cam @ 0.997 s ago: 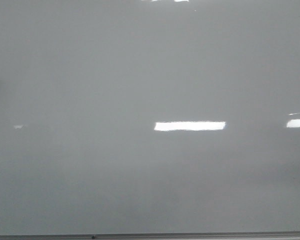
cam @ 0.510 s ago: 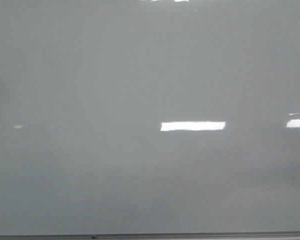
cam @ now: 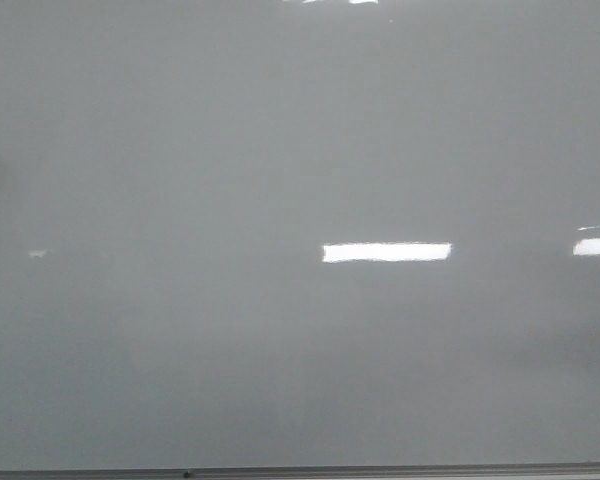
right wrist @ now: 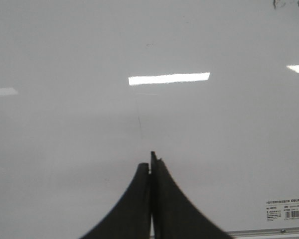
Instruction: Write number 7 on whiteboard
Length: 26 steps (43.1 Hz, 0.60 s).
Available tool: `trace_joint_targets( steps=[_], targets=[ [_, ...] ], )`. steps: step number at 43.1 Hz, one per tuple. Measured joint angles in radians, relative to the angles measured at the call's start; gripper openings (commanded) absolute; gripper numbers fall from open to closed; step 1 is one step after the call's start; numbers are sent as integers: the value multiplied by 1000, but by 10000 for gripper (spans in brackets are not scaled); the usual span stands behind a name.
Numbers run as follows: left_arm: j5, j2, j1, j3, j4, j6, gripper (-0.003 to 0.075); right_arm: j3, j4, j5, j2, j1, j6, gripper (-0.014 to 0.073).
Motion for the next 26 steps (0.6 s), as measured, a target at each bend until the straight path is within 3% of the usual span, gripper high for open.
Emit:
trace_joint_targets(
  steps=[26],
  targets=[
    [-26, 0, 0, 0, 5, 0, -20, 0, 0, -59, 0, 0, 0, -69]
  ],
)
